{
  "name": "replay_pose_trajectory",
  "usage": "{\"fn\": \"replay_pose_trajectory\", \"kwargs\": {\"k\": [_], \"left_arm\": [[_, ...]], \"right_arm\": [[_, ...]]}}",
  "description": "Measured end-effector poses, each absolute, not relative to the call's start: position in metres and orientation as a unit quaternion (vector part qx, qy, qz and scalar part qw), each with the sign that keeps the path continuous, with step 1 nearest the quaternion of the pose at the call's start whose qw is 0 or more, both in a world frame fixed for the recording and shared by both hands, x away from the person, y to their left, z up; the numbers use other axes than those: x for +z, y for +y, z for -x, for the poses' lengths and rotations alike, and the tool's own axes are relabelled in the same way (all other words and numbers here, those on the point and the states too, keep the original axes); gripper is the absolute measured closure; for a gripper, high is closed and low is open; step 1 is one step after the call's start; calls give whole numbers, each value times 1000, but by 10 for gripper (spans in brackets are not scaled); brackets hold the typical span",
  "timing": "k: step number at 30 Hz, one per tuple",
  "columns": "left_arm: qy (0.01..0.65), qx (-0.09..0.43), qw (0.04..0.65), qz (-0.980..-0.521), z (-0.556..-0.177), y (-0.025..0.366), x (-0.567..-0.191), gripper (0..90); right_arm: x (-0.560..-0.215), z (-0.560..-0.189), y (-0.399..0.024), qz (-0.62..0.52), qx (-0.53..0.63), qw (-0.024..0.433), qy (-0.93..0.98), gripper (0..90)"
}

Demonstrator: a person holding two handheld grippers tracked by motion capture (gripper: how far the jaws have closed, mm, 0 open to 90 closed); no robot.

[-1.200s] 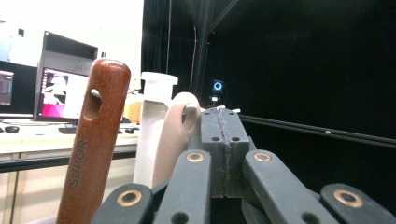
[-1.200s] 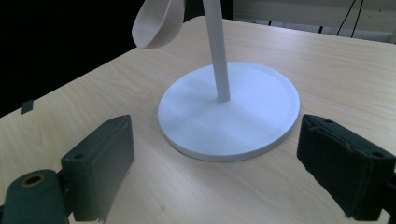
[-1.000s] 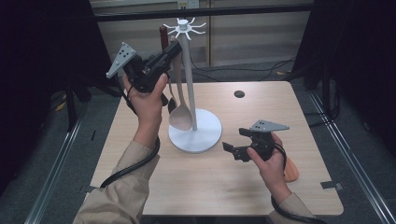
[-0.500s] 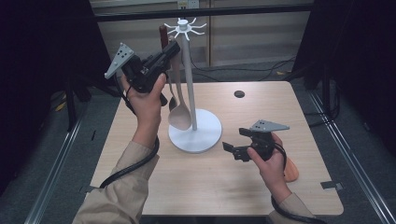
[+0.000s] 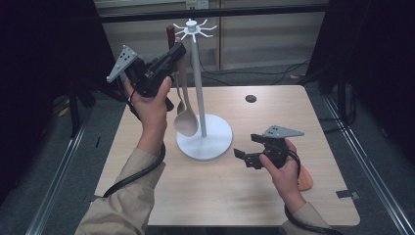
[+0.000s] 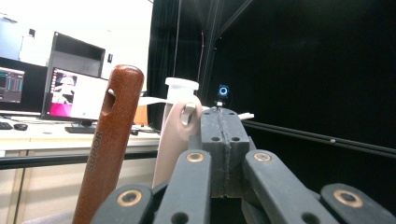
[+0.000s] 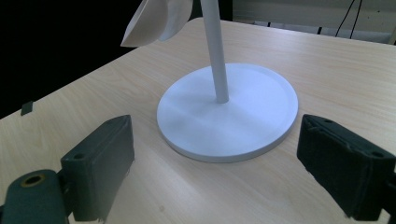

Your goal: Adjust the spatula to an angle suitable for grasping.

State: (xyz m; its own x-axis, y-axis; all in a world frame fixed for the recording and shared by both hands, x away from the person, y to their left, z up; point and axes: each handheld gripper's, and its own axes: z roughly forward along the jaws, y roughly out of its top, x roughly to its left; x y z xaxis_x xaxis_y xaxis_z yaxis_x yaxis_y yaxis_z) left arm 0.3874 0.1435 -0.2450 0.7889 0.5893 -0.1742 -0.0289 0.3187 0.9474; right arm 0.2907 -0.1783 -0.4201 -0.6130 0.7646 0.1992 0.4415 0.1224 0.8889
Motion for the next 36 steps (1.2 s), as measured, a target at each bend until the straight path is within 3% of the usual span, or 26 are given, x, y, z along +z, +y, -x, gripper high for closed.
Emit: {"fn": "replay_pose_trajectory", "kwargs": {"k": [36], "left_arm": [[253, 181, 777, -548, -382, 147, -258, 873]], "right_arm": [[-419, -291, -180, -408, 522, 158, 732, 108]]}}
